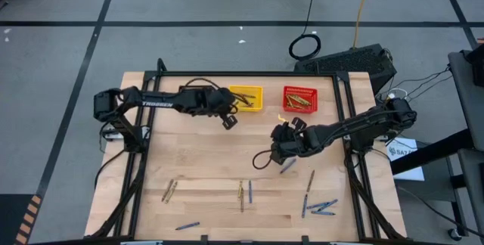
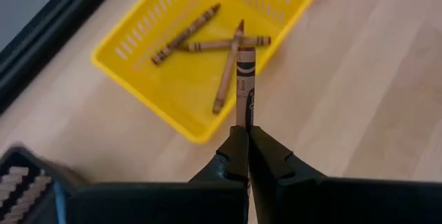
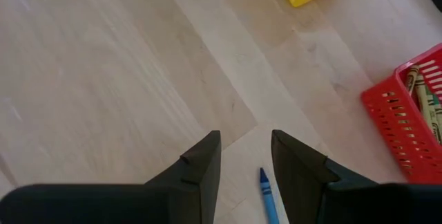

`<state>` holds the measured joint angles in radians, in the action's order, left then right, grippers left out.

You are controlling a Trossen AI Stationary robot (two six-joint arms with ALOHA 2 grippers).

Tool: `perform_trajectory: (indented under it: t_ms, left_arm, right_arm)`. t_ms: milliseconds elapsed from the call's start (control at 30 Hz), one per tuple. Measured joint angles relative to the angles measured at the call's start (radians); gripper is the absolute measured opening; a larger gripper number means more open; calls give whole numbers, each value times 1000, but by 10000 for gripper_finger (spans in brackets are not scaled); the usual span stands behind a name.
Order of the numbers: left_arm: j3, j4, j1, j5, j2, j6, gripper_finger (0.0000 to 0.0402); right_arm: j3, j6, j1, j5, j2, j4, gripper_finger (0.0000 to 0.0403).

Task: Sort crayons
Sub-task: Put the brown crayon into the yellow bin

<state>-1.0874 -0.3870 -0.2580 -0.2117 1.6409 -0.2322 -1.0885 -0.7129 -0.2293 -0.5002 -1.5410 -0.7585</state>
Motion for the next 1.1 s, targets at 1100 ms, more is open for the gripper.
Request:
perform_trajectory:
  t_ms: [1100]
  left_arm:
    - [1, 270, -181, 211, 142, 117, 0]
  right_arm:
    - [0, -23, 34, -47, 0, 112, 116]
